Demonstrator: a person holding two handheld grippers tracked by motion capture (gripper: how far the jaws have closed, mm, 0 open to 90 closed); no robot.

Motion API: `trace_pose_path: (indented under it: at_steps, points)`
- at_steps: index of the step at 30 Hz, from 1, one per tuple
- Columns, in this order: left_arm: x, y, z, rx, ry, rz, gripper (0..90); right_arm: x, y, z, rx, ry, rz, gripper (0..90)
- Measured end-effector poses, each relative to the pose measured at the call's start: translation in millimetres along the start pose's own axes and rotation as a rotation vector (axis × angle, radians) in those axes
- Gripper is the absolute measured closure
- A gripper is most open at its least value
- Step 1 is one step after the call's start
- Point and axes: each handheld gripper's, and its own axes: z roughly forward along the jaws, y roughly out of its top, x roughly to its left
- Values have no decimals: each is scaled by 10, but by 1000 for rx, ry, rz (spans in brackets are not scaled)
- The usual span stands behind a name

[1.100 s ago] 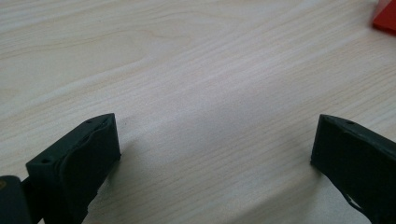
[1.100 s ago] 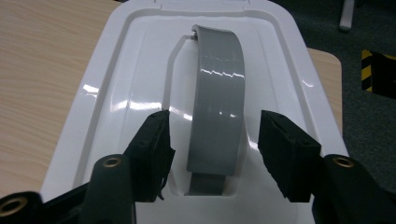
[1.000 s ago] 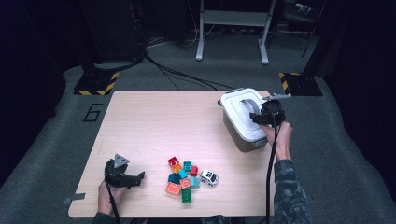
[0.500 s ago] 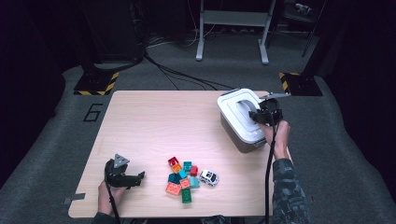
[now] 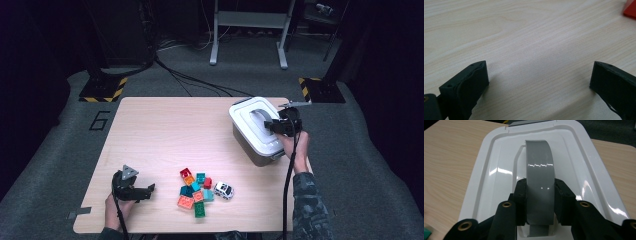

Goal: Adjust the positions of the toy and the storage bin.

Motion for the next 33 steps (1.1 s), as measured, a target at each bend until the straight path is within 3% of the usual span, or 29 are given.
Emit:
trace_pose_path:
  at_steps: [5,21,33]
  points:
    - [0,0,0,0,1,0,19,36,-24,-7,1,40,18,673]
    - [4,0,-1,-1,3,7,20,240,-63,-12,4,148,4,673]
    - [-2,0,-1,-1,3,1,22,478,-94,27,8,202,-52,673]
